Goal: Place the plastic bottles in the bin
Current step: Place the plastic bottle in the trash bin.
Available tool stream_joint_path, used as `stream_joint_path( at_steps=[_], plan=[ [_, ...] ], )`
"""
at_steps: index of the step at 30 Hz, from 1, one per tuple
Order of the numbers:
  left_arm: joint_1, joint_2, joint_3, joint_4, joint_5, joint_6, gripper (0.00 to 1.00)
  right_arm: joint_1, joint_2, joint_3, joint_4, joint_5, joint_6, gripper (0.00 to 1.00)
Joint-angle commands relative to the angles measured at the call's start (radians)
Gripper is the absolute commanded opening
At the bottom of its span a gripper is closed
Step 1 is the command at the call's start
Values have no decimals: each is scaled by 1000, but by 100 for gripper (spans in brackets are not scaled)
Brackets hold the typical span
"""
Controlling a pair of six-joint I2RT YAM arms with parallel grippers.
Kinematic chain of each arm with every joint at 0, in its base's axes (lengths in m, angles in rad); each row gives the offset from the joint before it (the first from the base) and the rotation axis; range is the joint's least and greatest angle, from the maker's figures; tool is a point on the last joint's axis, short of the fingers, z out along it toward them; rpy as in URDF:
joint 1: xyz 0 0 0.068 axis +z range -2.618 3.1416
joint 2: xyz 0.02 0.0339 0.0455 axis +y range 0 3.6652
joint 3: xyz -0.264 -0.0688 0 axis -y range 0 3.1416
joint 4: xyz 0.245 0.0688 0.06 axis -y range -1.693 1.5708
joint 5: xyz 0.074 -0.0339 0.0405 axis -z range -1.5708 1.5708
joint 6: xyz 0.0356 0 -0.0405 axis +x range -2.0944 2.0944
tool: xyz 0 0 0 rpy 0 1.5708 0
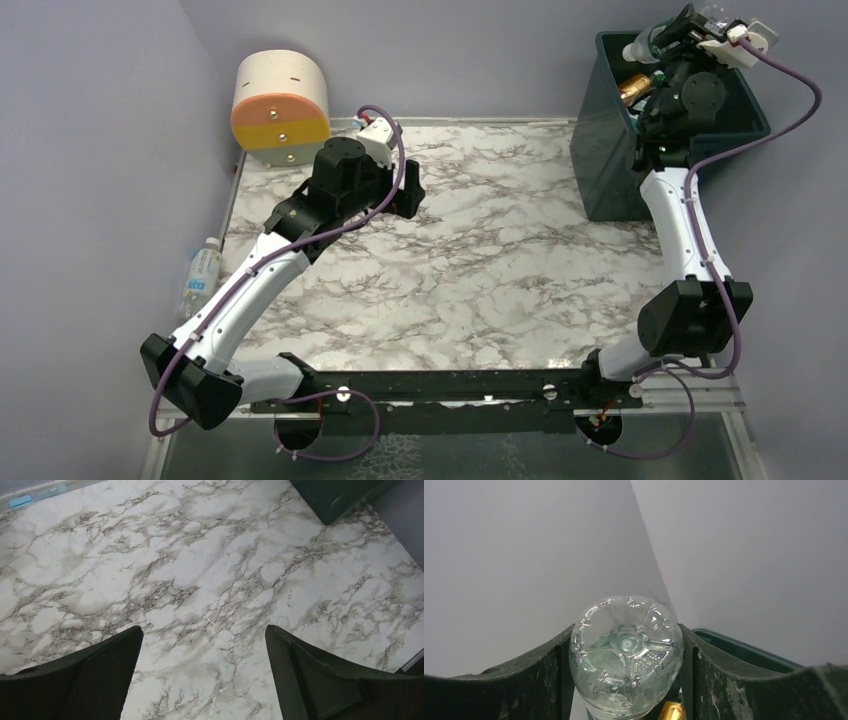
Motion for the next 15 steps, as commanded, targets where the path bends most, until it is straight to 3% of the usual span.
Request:
stream_joint_path(
  at_steps=[1, 8, 15],
  plan=[
    [6, -9, 31, -17, -4, 10, 99, -25, 61, 61, -65, 14, 21, 53],
    [8, -14, 28, -24, -6, 13, 99, -71, 274, 388, -435, -97, 104, 54],
    [8, -18, 25, -26, -2, 12, 99, -76, 279, 428, -491, -126, 102, 56]
  ],
)
